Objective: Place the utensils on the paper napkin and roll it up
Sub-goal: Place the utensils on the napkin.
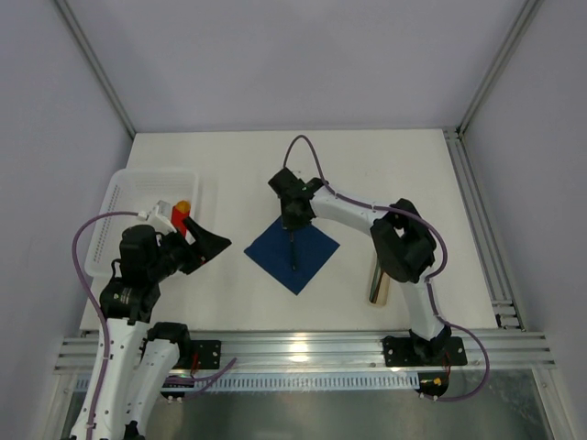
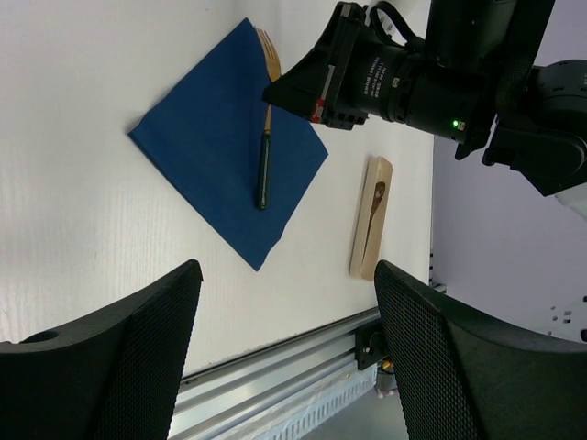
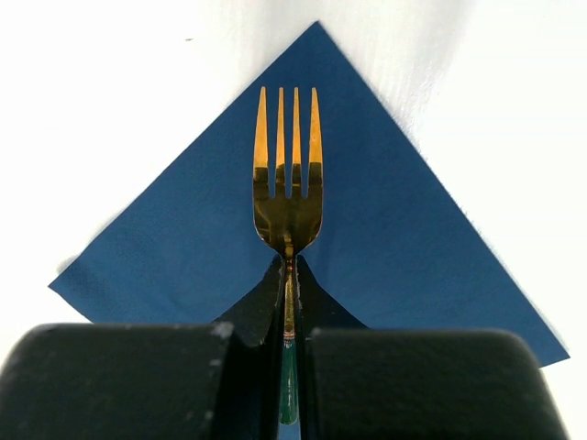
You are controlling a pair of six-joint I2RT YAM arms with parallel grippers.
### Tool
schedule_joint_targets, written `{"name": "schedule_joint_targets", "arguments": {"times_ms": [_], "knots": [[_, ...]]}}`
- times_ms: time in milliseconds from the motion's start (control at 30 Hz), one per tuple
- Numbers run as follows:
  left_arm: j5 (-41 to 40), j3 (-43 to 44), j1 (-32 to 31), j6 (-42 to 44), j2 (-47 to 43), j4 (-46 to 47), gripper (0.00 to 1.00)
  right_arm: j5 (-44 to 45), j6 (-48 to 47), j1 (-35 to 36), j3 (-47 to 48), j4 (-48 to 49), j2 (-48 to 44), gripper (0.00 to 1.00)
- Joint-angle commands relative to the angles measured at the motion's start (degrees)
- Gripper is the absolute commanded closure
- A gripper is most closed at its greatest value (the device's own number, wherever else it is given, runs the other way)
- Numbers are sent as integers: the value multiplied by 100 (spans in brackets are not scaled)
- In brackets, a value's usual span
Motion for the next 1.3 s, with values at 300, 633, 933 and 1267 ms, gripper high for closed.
{"name": "schedule_joint_targets", "arguments": {"times_ms": [300,633,933,1267], "knots": [[258,67,-21,131,-61,51,22,-316,-121,-111,141,453,54,96],[328,58,-21,104,-69,60,22,-668,-104,-270,-149,726,-51,96],[372,49,-21,104,-87,34,22,-826,-235,-419,-298,849,-87,96],[408,41,-21,52,-122,25,22,-827,-306,-498,-395,884,-78,96]]}}
